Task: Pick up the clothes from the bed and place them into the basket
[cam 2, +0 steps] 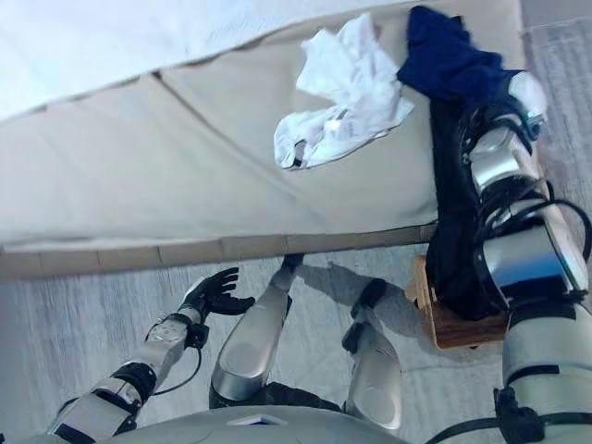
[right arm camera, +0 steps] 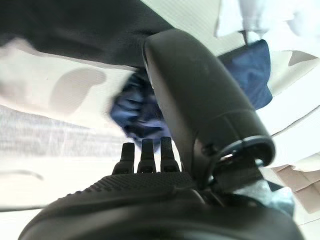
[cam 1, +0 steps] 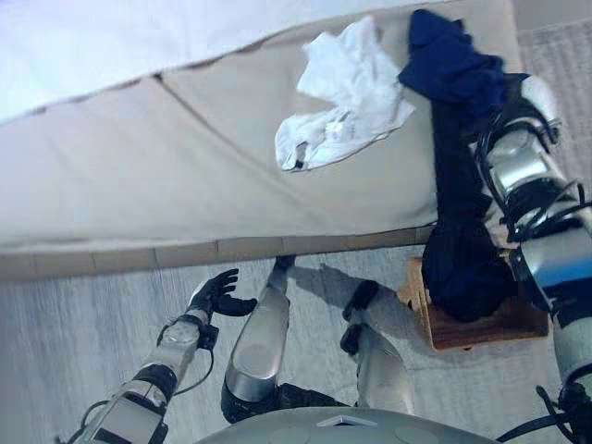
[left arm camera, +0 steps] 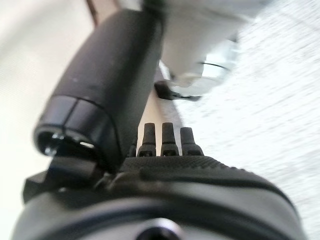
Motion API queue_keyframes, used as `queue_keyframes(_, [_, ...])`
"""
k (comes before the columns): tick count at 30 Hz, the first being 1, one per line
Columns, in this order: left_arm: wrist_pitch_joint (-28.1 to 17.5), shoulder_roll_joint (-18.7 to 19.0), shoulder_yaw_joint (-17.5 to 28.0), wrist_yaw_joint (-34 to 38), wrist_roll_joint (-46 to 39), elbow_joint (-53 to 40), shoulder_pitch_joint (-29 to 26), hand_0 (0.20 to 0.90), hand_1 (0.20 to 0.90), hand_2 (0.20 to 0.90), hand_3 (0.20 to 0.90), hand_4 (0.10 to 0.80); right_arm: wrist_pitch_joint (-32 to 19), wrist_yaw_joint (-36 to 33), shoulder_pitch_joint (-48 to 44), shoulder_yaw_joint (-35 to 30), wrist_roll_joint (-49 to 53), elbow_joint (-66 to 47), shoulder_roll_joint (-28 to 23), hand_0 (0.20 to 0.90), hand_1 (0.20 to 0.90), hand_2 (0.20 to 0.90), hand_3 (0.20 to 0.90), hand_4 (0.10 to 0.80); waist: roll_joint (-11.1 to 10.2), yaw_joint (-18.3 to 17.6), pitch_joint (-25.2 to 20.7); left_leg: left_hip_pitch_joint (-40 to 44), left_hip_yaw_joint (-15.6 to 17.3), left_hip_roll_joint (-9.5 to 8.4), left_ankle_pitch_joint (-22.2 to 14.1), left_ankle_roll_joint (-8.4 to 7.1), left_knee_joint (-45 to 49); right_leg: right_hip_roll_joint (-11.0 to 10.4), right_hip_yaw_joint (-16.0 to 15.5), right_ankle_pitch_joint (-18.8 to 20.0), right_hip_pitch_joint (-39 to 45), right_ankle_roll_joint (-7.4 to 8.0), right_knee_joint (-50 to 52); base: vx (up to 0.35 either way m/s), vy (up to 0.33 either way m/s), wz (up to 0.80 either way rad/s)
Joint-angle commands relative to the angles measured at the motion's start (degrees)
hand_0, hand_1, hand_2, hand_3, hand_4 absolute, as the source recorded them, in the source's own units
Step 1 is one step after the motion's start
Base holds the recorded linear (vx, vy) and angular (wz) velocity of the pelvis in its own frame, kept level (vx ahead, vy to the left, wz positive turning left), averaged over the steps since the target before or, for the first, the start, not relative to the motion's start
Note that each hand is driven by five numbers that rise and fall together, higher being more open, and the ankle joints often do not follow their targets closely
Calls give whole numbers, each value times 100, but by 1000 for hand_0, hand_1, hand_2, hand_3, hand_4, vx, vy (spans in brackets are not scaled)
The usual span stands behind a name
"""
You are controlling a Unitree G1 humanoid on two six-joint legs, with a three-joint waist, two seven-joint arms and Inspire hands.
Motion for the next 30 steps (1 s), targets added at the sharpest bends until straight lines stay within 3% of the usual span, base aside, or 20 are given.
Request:
queue_keyframes(1, [-199,263,42,30,-310,-131,578,900,900,900,900,800,74,-1063,-670,403,252,-235,-567,900,900,900,900,800,-107,77,-97,-303,80,-354,-501,497,582,106,234,-187,-225,-67,656,50,82,18])
queue_keyframes(4, [-288,242,140,-10,-481,-265,774,900,900,900,900,800,110,-1546,-934,427,458,-129,-650,900,900,900,900,800,-115,146,-97,-578,-10,-420,-498,510,691,114,245,-87,-473,-17,627,42,93,8])
queue_keyframes(8, [-343,241,192,-118,-631,-299,907,900,900,900,900,800,185,-1470,-1186,674,332,-158,-718,900,900,900,900,800,-136,174,-97,-785,-62,-470,-521,501,839,98,258,-28,-634,10,590,27,89,5])
queue_keyframes(14, [-476,288,184,-241,-799,-319,1026,900,900,900,900,800,593,-574,-1620,1266,390,116,-837,900,900,900,900,800,-182,239,-97,-1065,-182,-467,-481,456,932,128,268,57,-866,19,538,24,30,-8])
queue_keyframes(17, [-580,356,270,-317,-924,-411,1082,900,900,900,900,800,832,290,-1804,1427,695,310,-954,900,900,900,900,800,-211,248,-97,-1157,-156,-405,-348,407,738,150,208,154,-970,37,398,0,0,0])
queue_keyframes(18, [-607,375,289,-339,-963,-436,1095,900,900,900,900,800,858,495,-1866,1491,883,371,-994,702,702,702,669,569,-211,257,-97,-1184,-150,-383,-289,384,643,157,187,177,-994,42,343,0,0,0])
queue_keyframes(19, [-618,388,306,-347,-983,-474,1115,900,900,900,900,800,820,562,-1916,1531,978,409,-1031,396,396,396,313,213,-213,259,-97,-1205,-141,-367,-249,369,574,161,173,202,-1019,47,299,-32,2,3])
queue_keyframes(20, [-649,400,333,-371,-1004,-493,1144,900,900,900,900,800,717,578,-1992,1565,1091,429,-1078,300,300,300,200,100,-214,258,-97,-1227,-126,-340,-208,344,496,167,157,221,-1044,50,252,-32,-3,4])
queue_keyframes(30, [-761,361,377,-373,-897,-447,1218,900,900,900,900,800,-174,49,-2234,1486,1409,157,-1070,300,300,300,200,100,-254,241,-97,-1077,-38,-253,-131,255,170,193,206,247,-939,75,22,-39,-2,-1])
